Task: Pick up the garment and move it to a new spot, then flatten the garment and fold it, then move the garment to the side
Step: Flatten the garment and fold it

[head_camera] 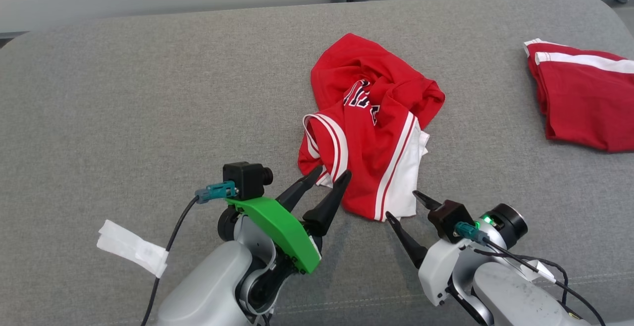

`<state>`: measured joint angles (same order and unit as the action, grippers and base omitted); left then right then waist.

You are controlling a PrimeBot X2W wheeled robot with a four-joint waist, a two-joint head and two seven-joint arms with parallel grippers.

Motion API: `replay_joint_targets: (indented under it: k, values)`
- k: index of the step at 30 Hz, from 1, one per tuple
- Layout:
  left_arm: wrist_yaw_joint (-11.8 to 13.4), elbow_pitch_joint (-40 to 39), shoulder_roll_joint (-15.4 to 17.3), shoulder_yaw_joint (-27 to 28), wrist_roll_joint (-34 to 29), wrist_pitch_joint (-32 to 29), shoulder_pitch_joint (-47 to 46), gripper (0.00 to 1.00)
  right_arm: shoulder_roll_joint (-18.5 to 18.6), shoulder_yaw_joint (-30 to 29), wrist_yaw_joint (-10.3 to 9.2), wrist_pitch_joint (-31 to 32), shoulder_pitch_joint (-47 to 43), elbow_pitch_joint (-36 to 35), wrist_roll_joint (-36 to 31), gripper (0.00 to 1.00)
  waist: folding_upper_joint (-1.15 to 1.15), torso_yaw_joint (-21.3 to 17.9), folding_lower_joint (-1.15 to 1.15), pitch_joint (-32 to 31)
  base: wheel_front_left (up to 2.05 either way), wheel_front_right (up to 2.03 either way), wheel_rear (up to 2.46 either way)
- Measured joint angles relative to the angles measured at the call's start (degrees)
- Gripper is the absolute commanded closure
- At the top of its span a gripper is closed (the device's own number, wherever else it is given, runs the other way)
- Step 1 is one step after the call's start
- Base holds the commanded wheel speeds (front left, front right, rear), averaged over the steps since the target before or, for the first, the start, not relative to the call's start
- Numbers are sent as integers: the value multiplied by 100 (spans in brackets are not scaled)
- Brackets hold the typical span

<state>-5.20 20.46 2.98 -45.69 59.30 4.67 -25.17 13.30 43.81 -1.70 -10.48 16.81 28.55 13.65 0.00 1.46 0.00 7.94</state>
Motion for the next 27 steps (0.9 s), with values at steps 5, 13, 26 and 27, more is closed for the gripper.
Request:
replay_joint_targets:
  k: [5, 13, 26, 27]
  values:
    - [26, 88, 1, -44, 67, -112, 105, 0, 13, -21, -34, 1, 1, -35, 1, 0, 0, -51, 0, 34, 0, 0, 0]
    - [146, 382, 5, -93, 96, -208, 256, 0, 47, -80, -54, -1, 29, -172, 0, 0, 0, -256, 0, 137, 0, 0, 0]
    - [322, 962, 5, -140, 34, -285, 255, 0, 141, -346, -201, -18, 82, -409, 3, 0, 0, -784, 0, 355, 0, 0, 0]
    - [322, 999, 4, -136, 34, -285, 254, 0, 146, -364, -202, -35, 85, -420, 10, 0, 0, -828, 0, 371, 0, 0, 0]
